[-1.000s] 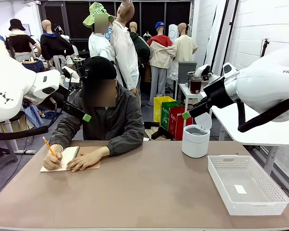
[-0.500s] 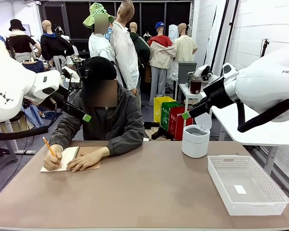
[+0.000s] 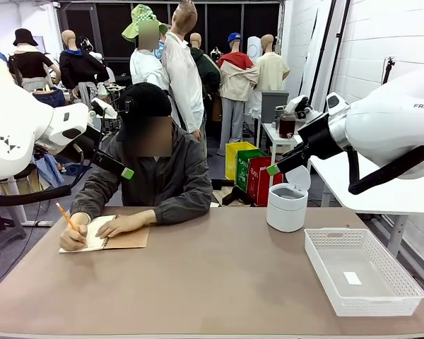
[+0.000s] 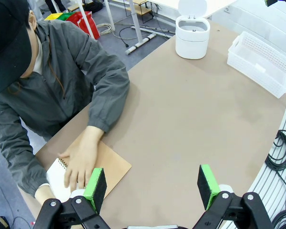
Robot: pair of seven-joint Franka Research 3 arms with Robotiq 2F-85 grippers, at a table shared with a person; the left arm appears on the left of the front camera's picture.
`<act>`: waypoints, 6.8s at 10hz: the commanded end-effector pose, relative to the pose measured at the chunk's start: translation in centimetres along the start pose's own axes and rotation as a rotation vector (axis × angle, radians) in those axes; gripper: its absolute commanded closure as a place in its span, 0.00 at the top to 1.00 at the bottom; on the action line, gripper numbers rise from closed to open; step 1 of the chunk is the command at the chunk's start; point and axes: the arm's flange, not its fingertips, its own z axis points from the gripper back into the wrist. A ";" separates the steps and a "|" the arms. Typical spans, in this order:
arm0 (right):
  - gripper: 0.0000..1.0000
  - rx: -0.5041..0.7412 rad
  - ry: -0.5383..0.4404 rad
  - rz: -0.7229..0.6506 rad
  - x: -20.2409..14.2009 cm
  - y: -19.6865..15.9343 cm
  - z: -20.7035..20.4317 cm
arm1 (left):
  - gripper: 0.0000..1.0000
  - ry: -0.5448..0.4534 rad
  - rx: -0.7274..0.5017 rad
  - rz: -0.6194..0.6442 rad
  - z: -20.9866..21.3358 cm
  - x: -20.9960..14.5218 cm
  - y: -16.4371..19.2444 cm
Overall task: Sort the paper based on its condition.
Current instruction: If a person hands you a paper, place it in the Organizing basket , and if it's crumpled, put it in the Trash can.
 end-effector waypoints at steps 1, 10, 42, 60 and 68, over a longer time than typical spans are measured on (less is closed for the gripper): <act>1.00 0.009 0.001 -0.002 -0.1 0.0 0.1 | 1.00 0.005 -0.006 0.003 0.1 0.0 0.1; 1.00 0.009 0.001 -0.002 -0.1 0.0 0.1 | 1.00 0.005 -0.006 0.003 0.1 0.0 0.1; 1.00 0.009 0.001 -0.002 -0.1 0.0 0.1 | 1.00 0.005 -0.006 0.003 0.1 0.0 0.1; 1.00 0.009 0.001 -0.002 -0.1 0.0 0.1 | 1.00 0.005 -0.006 0.003 0.1 0.0 0.1; 1.00 0.009 0.001 -0.002 -0.1 0.0 0.1 | 1.00 0.005 -0.006 0.003 0.1 0.0 0.1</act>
